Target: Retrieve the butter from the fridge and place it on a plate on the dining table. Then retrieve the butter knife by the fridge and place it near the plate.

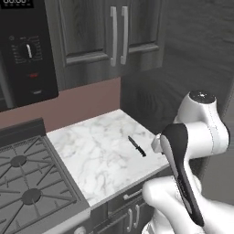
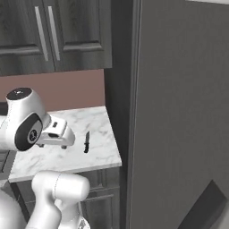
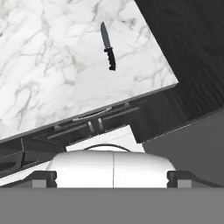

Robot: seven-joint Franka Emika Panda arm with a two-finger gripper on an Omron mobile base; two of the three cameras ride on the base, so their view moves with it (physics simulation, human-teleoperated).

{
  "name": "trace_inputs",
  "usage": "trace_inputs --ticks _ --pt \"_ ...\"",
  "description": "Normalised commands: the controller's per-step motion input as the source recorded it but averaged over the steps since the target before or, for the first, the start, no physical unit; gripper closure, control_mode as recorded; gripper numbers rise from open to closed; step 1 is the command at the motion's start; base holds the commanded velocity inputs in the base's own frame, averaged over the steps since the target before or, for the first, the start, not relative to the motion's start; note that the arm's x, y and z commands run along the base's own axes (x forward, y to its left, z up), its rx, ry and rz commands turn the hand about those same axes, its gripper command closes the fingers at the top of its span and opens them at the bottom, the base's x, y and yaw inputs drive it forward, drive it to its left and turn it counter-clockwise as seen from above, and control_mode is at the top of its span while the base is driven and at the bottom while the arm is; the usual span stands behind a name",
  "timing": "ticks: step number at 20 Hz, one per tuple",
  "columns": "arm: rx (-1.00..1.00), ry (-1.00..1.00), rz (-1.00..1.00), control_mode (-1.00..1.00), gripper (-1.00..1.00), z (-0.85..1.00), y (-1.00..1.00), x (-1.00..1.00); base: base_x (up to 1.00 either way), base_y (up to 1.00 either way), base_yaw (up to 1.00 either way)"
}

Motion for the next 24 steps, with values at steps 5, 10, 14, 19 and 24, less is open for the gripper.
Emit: trace_inputs --ticks 5,10,14,19,24 --pt "0.0 0.0 0.0 -1.0 -1.0 -0.04 0.0 0.65 0.0 0.0 0.0" --pt "0.0 0.0 0.0 -1.0 -1.0 -0.43 0.0 0.52 0.0 0.0 0.0" --pt "0.0 -0.02 0.0 -1.0 -1.0 -0.59 0.0 0.55 0.0 0.0 0.0" --pt "0.0 0.0 0.0 -1.0 -1.0 -0.52 0.0 0.85 0.0 0.0 0.0" --pt "-0.02 0.01 0.0 -1.0 -1.0 -0.61 0.0 0.73 0.0 0.0 0.0"
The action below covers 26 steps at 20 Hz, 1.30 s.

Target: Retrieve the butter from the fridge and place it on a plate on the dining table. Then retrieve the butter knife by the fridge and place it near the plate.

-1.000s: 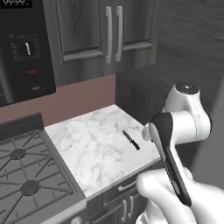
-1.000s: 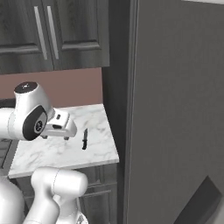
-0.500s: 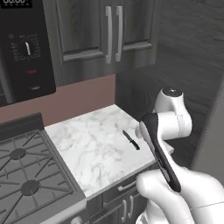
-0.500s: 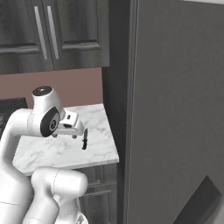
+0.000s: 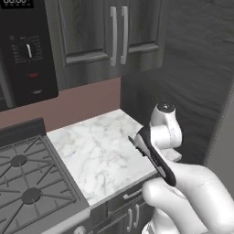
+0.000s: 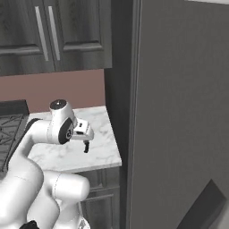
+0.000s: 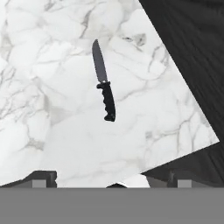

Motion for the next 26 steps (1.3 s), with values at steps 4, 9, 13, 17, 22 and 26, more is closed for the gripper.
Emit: trace_inputs --ticks 4,9,13,17,22,26 --pt "-0.01 0.03 0.0 -1.0 -1.0 -0.6 0.0 0.57 0.0 0.0 0.0" --pt "0.0 0.03 0.0 -1.0 -1.0 -0.52 0.0 0.56 0.0 0.0 0.0" --pt "0.0 0.01 0.0 -1.0 -1.0 -0.38 0.0 0.51 0.0 0.0 0.0" --pt "0.0 0.0 0.0 -1.0 -1.0 -0.31 0.03 0.43 0.0 0.0 0.0" --pt "0.0 0.0 0.0 -1.0 -1.0 -0.4 0.01 0.33 0.0 0.0 0.0" --pt "0.0 0.0 0.0 -1.0 -1.0 -0.5 0.0 0.27 0.0 0.0 0.0"
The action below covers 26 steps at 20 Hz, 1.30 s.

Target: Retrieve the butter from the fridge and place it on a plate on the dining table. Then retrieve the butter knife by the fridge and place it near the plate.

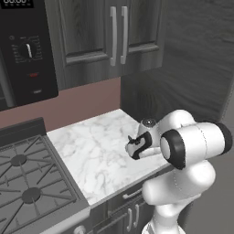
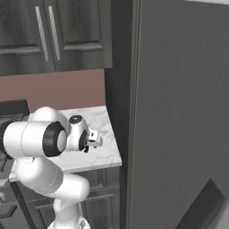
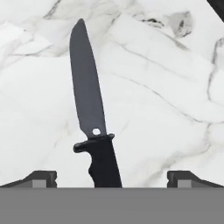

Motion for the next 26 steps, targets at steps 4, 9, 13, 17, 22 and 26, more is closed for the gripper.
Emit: trace_inputs --ticks 4,9,13,17,22,26 --pt "0.0 0.02 0.0 -1.0 -1.0 -0.43 0.0 0.3 0.0 0.0 0.0" --pt "0.0 0.0 0.0 -1.0 -1.0 -0.35 0.0 0.24 0.0 0.0 0.0" --pt "0.0 0.0 0.0 -1.0 -1.0 -0.36 0.02 0.16 0.0 0.0 0.0" --pt "0.0 0.0 0.0 -1.0 -1.0 -0.34 0.0 0.03 0.0 0.0 0.0" --pt "0.0 0.0 0.0 -1.0 -1.0 -0.23 0.0 0.0 0.0 0.0 0.0" --pt "0.0 0.03 0.0 -1.0 1.0 -0.4 0.0 -0.09 0.0 0.0 0.0"
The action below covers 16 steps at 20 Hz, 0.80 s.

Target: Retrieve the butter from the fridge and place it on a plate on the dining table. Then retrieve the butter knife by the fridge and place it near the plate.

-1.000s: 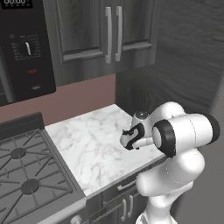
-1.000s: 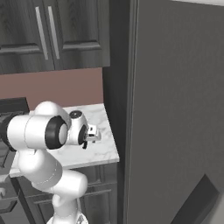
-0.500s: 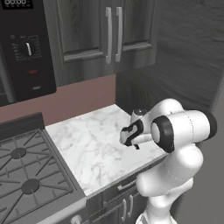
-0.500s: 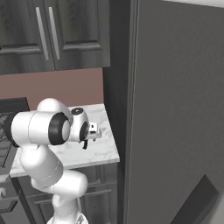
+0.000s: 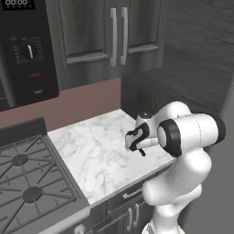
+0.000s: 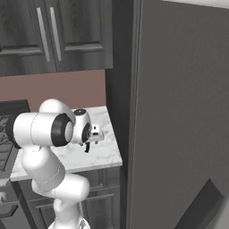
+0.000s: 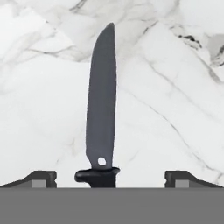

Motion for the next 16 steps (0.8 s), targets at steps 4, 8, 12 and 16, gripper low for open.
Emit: trace_inputs --ticks 4,8,12,16 --pt "0.0 0.02 -0.01 -1.0 1.0 -0.46 0.0 -0.23 0.0 0.0 0.0" --pt "0.0 0.0 -0.02 -1.0 1.0 -0.32 0.0 -0.4 0.0 0.0 0.0" --pt "0.0 0.0 -0.07 -1.0 1.0 -0.18 0.0 -0.57 0.0 0.0 0.0" --pt "0.0 0.02 -0.1 -1.0 1.0 0.0 0.0 -0.24 0.0 0.0 0.0"
